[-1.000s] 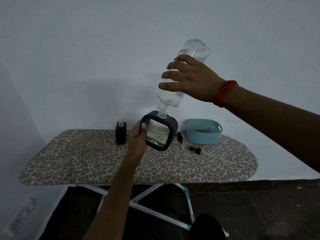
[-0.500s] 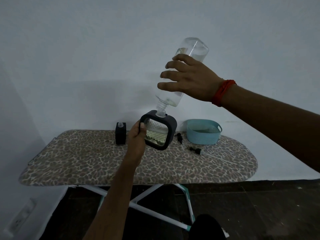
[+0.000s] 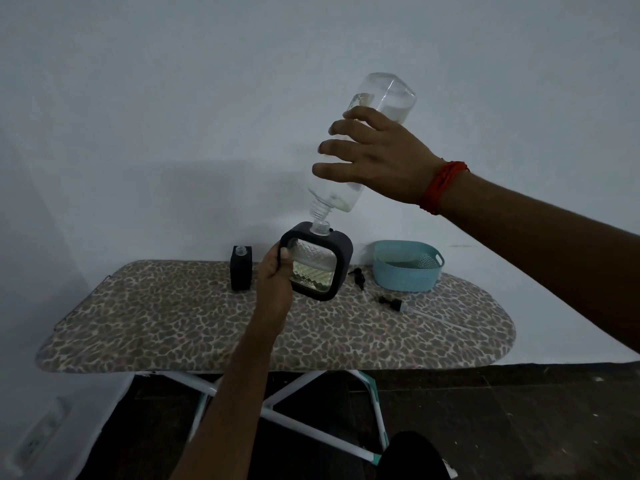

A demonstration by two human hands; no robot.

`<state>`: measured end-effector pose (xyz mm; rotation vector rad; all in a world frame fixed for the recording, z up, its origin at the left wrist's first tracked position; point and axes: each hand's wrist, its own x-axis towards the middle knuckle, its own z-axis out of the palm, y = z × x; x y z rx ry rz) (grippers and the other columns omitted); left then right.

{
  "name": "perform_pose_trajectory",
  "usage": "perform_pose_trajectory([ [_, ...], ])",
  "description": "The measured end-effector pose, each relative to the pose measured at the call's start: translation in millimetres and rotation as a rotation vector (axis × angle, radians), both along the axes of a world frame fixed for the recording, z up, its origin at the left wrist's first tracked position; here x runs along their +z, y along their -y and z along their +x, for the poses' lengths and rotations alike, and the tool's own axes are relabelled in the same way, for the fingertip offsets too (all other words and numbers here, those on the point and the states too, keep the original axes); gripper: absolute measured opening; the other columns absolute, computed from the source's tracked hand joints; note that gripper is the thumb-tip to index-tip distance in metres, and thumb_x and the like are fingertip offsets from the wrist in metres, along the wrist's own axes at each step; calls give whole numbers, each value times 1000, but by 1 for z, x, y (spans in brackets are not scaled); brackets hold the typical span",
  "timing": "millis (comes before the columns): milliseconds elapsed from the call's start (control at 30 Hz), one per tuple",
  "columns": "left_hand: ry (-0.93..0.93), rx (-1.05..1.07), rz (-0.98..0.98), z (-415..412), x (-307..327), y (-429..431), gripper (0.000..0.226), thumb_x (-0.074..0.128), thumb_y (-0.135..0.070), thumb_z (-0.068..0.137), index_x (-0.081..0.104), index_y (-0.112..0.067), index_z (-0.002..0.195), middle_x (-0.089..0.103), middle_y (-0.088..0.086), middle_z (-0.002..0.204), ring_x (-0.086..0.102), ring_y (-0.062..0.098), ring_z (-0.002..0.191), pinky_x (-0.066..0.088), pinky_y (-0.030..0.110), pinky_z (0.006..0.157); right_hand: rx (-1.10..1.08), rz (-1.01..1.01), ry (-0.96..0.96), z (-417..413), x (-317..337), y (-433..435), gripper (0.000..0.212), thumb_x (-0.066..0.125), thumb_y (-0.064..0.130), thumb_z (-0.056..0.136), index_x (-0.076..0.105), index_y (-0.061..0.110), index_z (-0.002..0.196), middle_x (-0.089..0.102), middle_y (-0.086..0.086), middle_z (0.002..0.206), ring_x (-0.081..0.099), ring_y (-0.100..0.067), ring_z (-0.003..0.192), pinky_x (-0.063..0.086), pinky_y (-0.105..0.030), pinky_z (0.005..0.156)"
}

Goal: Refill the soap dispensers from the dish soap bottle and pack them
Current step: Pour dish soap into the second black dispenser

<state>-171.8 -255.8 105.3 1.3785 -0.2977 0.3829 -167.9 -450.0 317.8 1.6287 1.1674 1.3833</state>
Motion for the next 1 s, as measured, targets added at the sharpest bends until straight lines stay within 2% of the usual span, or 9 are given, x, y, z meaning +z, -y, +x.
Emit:
perform_pose_trajectory([
  [233, -29, 29, -7, -2, 0, 3, 35, 37, -18, 106, 57, -4, 130, 66, 5, 121, 61, 7, 111, 48, 20, 93, 52, -72, 21, 1, 3, -6, 32, 46, 2, 104, 64, 22, 120, 69, -5, 112, 65, -32, 106, 49, -45, 101],
  [400, -42, 36, -40, -2, 0, 3, 36, 37, -22, 105, 56, -1, 129, 64, 16, 125, 61, 19, 111, 50, 28, 93, 51, -80, 31, 1, 6, -9, 33, 44, 1, 104, 64, 22, 119, 69, -6, 111, 65, -32, 106, 49, -45, 101],
  [533, -45, 61, -46, -2, 1, 3, 36, 37, -20, 106, 55, 0, 129, 63, 17, 124, 60, 17, 110, 50, 24, 91, 57, -65, 34, 2, 6, -11, 32, 45, 2, 104, 64, 23, 119, 69, -6, 112, 65, -33, 107, 49, -46, 102],
  [600, -43, 65, -43, -3, 1, 3, 36, 37, -19, 106, 56, 0, 128, 64, 16, 122, 62, 14, 106, 50, 20, 86, 55, -72, 32, 2, 5, -12, 32, 45, 2, 104, 64, 23, 119, 69, -6, 112, 65, -33, 108, 49, -46, 101],
  [733, -47, 62, -60, -1, -1, 2, 36, 37, -21, 106, 56, -1, 128, 64, 16, 124, 62, 20, 112, 51, 22, 88, 63, -61, 38, 2, 5, -13, 31, 46, 2, 103, 65, 22, 118, 69, -6, 110, 65, -32, 107, 49, -46, 101],
  [900, -42, 64, -71, -3, 1, 4, 36, 35, -17, 106, 54, 4, 128, 63, 15, 120, 64, -1, 95, 49, 12, 78, 43, -41, 51, 3, 4, -12, 32, 45, 3, 104, 65, 23, 117, 69, -5, 111, 65, -31, 107, 49, -45, 101],
  [1000, -31, 65, -72, -3, 1, 4, 35, 35, -16, 106, 55, 4, 128, 64, 17, 120, 63, -4, 92, 48, 12, 77, 27, -39, 44, 5, 1, -13, 33, 44, 3, 104, 65, 24, 117, 69, -4, 111, 65, -31, 107, 48, -44, 102],
])
